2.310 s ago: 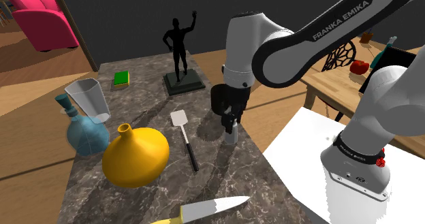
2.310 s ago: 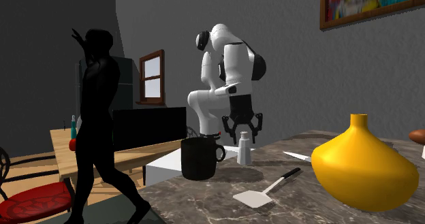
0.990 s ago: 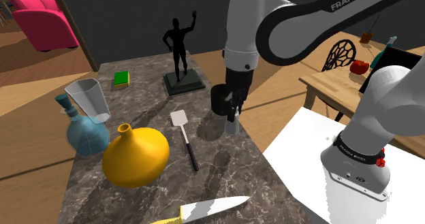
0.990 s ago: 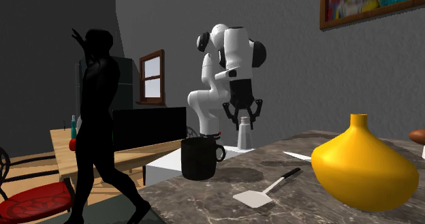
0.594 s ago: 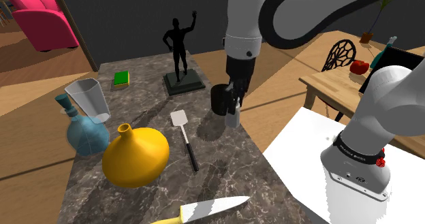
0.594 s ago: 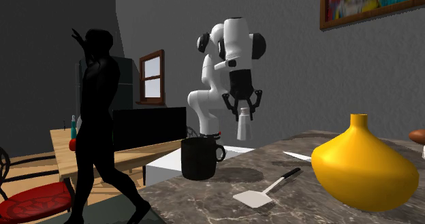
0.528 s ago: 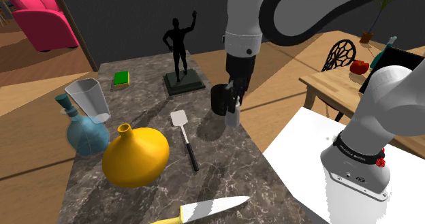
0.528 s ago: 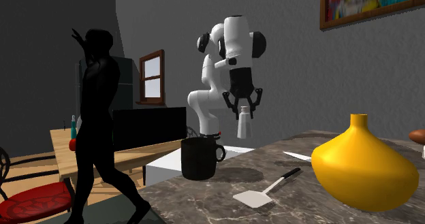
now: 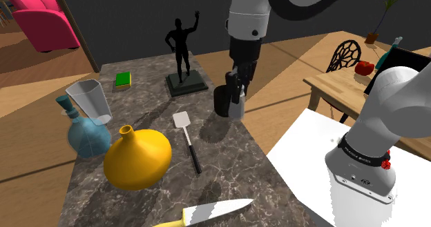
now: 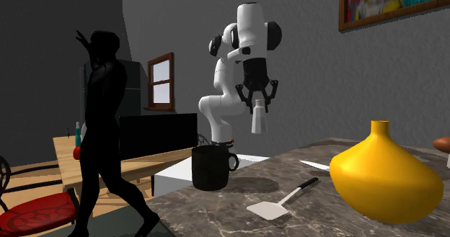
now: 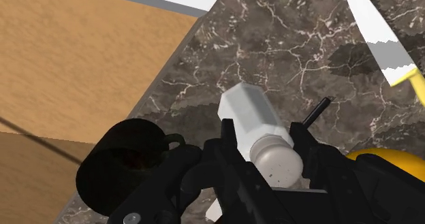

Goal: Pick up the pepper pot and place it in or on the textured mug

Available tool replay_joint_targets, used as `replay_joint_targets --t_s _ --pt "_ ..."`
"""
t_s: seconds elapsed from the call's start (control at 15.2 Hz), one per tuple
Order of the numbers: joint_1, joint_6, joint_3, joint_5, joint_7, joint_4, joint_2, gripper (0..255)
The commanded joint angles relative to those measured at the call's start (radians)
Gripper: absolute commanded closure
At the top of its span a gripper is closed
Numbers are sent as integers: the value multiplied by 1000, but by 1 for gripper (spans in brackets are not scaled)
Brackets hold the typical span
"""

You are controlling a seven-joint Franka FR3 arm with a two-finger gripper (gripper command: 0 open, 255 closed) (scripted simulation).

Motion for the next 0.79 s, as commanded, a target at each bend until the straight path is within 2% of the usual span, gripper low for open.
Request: replay_joint_targets --t_s 0.0,0.4,0.73 --pt "-1 -27 -4 -2 3 20 -7 255" --pt "-3 -104 -14 -9 10 86 -18 255" --pt "-57 -127 -81 -60 -80 177 67 255"
